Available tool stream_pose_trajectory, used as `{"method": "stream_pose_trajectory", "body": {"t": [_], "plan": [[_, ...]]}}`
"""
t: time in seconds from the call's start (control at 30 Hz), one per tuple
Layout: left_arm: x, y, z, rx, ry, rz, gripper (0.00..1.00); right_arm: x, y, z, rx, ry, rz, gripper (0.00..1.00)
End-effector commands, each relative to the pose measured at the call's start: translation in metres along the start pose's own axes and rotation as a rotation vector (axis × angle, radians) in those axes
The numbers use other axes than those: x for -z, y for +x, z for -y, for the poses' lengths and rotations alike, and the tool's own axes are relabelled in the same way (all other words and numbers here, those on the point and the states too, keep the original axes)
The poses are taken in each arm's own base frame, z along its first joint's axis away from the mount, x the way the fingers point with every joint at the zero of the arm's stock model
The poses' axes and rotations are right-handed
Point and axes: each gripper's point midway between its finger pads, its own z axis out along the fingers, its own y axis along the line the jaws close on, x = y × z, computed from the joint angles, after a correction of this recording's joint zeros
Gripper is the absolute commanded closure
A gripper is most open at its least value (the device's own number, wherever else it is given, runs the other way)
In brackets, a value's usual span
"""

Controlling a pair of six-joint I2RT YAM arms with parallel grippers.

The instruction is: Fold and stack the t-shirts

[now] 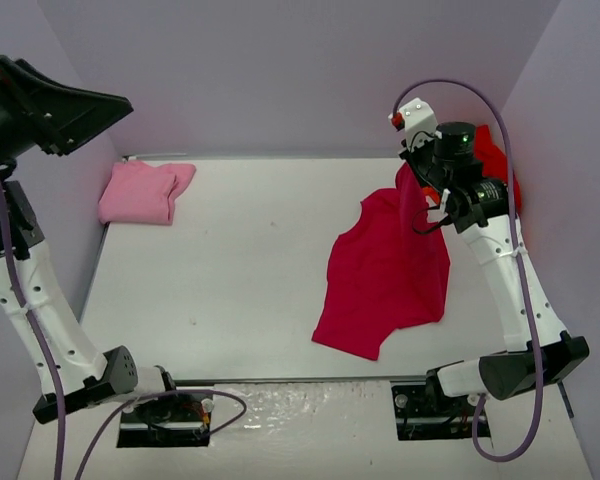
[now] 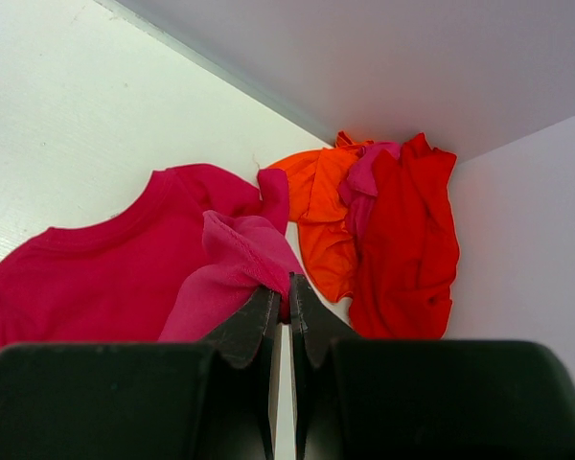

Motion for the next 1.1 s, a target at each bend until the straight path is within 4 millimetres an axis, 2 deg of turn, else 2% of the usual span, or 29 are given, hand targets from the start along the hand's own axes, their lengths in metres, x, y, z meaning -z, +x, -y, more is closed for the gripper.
{"method": "stream_pose_trajectory", "body": {"t": [0.0,0.07,0.1,0.17,0.2,0.23,0.33,0.47,0.53,0.57,0.63,0.67,0.7,0.77,0.83,0.9,0.93,0.97,1.0,1.03,1.07], "plan": [[-0.015,0.027,-0.033,0.218,0.022,-0.070,0.42,0.019,-0.028,0.018,-0.026,0.051,0.118,0.99],[-0.023,0.051,-0.034,0.269,0.074,-0.144,0.42,0.017,-0.022,0.016,-0.022,0.046,0.107,0.99],[-0.027,0.060,-0.024,0.271,0.113,-0.182,0.40,0.016,-0.021,0.015,-0.021,0.043,0.105,0.99],[-0.040,0.100,-0.031,0.358,0.178,-0.287,0.35,0.014,-0.020,0.013,-0.023,0.032,0.101,0.99],[-0.044,0.116,-0.027,0.369,0.217,-0.338,0.32,0.014,-0.019,0.011,-0.022,0.027,0.101,0.99],[-0.049,0.133,-0.035,0.423,0.229,-0.382,0.30,0.014,-0.019,0.011,-0.024,0.026,0.101,0.99],[-0.055,0.139,-0.052,0.413,0.256,-0.421,0.30,0.013,-0.019,0.012,-0.017,0.031,0.098,0.99],[-0.067,0.116,-0.058,0.330,0.280,-0.394,0.29,0.009,-0.013,0.014,-0.009,0.045,0.074,0.99],[-0.079,0.107,-0.072,0.330,0.276,-0.383,0.27,0.008,-0.011,0.014,-0.004,0.047,0.069,0.99],[-0.081,0.099,-0.072,0.301,0.283,-0.372,0.26,0.008,-0.011,0.015,-0.001,0.049,0.067,0.99],[-0.082,0.072,-0.057,0.167,0.319,-0.317,0.25,0.008,-0.010,0.016,0.004,0.055,0.064,0.99],[-0.083,0.056,-0.061,0.116,0.314,-0.288,0.24,0.008,-0.010,0.018,0.004,0.061,0.063,0.99],[-0.082,0.046,-0.053,0.053,0.327,-0.268,0.23,0.008,-0.011,0.019,0.003,0.065,0.062,0.99],[-0.084,0.034,-0.053,-0.026,0.336,-0.238,0.20,0.007,-0.012,0.020,0.000,0.066,0.060,0.99],[-0.071,0.010,-0.014,-0.256,0.363,-0.149,0.15,0.007,-0.012,0.021,0.001,0.068,0.058,0.99],[-0.059,-0.005,0.013,-0.448,0.365,-0.070,0.03,0.008,-0.012,0.022,0.005,0.072,0.056,0.99],[-0.051,-0.012,0.029,-0.541,0.353,-0.022,0.03,0.008,-0.012,0.022,0.006,0.073,0.056,0.99],[-0.043,-0.020,0.040,-0.644,0.328,0.028,0.03,0.008,-0.012,0.022,0.006,0.074,0.056,0.99],[-0.034,-0.032,0.037,-0.783,0.255,0.078,0.03,0.009,-0.012,0.022,0.005,0.074,0.056,0.99],[-0.024,-0.043,0.051,-0.921,0.183,0.149,0.03,0.009,-0.012,0.022,0.004,0.073,0.056,0.99],[-0.015,-0.050,0.055,-0.980,0.084,0.201,0.03,0.009,-0.011,0.022,0.005,0.073,0.054,0.99]]}}
